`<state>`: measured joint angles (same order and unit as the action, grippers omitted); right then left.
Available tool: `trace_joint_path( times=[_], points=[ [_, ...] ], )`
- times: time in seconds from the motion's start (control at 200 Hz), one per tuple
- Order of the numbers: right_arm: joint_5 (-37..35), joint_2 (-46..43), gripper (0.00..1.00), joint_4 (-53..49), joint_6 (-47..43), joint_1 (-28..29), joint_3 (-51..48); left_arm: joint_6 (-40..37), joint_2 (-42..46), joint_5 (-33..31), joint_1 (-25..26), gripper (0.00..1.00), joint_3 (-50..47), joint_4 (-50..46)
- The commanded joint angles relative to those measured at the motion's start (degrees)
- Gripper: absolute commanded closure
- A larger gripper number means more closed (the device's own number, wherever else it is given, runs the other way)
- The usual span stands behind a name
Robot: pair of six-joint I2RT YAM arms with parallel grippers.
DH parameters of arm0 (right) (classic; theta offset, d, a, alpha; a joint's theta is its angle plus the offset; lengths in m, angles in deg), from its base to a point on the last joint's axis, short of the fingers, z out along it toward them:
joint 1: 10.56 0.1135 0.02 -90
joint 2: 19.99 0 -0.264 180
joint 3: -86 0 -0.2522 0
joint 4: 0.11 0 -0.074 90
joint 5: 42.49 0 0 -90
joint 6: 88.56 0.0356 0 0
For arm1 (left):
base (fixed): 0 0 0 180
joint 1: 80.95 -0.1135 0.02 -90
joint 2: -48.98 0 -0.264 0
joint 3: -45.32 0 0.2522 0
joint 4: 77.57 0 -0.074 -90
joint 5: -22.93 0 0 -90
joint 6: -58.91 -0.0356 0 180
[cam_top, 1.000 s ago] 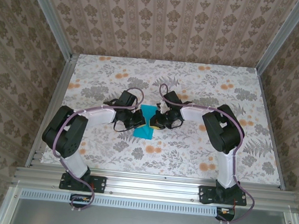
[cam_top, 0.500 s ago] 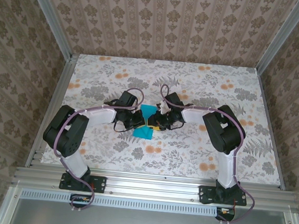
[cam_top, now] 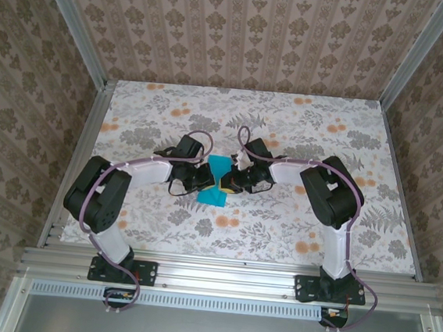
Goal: Fold a paper plane with a square sheet of paper (pick it up from the middle)
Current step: Fold the triangle a second time at the center of the table.
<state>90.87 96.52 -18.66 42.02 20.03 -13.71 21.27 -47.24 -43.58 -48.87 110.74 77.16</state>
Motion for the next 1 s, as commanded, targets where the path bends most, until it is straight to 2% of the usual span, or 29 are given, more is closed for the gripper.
trace_joint_path(
  times=[0.0, 0.1, 0.205, 0.375, 0.575, 0.995],
  points=[
    [-2.89, -1.51, 0.94, -5.12, -4.0, 0.0, 2.54, -0.78, 4.48, -1.74, -0.08, 0.82, -1.42, -2.46],
    [-4.08, -1.13, 0.94, -7.62, -6.21, 0.0, 3.94, 0.43, 7.08, -2.2, 0.0, 0.75, -4.11, -1.81],
    [-5.02, -1.08, 0.94, -8.88, -7.56, -0.05, 4.62, 1.86, 8.58, -2.9, 0.09, 0.74, -7.55, -0.68],
    [-5.86, -1.01, 0.94, -10.62, -8.91, -0.07, 5.71, 2.75, 7.42, -2.74, 0.36, 0.83, -9.67, 0.34],
    [-8.17, -0.93, 0.94, -12.73, -10.39, -0.02, 6.84, 1.17, 4.9, -4.21, 0.7, 0.92, -7.75, -4.48],
    [-11.87, 0.06, 0.93, -14.23, -10.95, -0.09, 8.61, -1.02, 3.15, -5.48, 0.7, 0.95, -5.86, -9.23]
  ],
)
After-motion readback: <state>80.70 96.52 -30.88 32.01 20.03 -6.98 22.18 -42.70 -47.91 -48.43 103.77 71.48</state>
